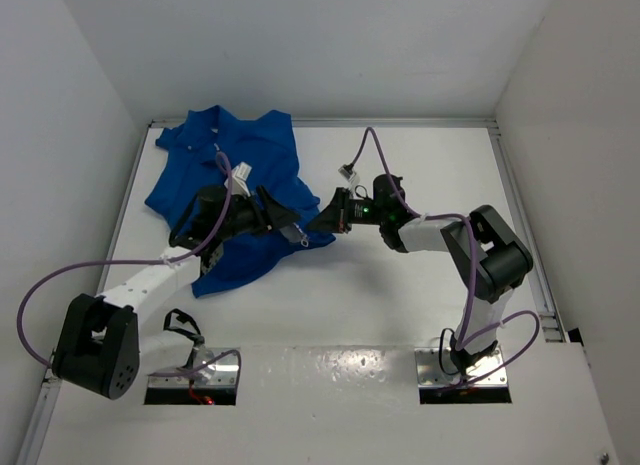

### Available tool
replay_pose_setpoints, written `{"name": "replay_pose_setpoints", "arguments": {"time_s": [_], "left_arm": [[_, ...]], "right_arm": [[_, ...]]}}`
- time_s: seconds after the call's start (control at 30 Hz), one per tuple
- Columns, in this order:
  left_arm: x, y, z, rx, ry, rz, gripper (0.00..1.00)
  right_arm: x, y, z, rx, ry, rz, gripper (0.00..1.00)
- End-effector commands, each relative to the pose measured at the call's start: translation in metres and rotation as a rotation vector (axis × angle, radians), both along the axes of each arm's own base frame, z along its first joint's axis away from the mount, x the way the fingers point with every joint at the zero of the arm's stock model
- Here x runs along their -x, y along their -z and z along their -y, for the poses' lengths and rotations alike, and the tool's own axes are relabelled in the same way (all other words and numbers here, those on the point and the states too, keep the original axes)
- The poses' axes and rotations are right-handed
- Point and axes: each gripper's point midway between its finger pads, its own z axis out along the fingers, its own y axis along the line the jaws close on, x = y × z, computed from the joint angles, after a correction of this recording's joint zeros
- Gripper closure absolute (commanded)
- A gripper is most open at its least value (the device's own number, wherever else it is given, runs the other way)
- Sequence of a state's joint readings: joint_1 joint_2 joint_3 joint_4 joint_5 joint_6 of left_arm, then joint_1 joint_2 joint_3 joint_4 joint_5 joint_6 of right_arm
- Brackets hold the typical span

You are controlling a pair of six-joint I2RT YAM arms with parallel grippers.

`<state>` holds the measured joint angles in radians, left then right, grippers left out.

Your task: Zip up the jacket

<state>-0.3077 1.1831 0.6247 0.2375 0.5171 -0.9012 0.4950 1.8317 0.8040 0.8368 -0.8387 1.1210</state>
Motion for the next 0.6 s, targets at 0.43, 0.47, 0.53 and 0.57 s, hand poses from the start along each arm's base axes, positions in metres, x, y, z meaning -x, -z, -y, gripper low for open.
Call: {"name": "replay_pose_setpoints", "arguments": {"time_s": [0.43,0.47,0.53,0.57], "left_arm": [[0.004,0.009,0.009,0.077,0.001,-0.129,0.37],[0.006,0.013,0.009,0.082,-0.003,-0.146,0.40],[0.010,0.018,0.009,0.086,0.004,-0.175,0.42],[0.010,0.018,0.009,0.086,0.004,-0.175,0.44]], "right_arm": [[-0.005,-0.038,-0.004,-0.077,-0.007,0.134,1.00],[-0.007,-0.038,-0.002,-0.076,-0.002,0.138,1.00],[-0.008,-0.040,-0.003,-0.078,-0.002,0.140,1.00],[-0.006,-0.040,-0.003,-0.079,-0.005,0.133,1.00]]}}
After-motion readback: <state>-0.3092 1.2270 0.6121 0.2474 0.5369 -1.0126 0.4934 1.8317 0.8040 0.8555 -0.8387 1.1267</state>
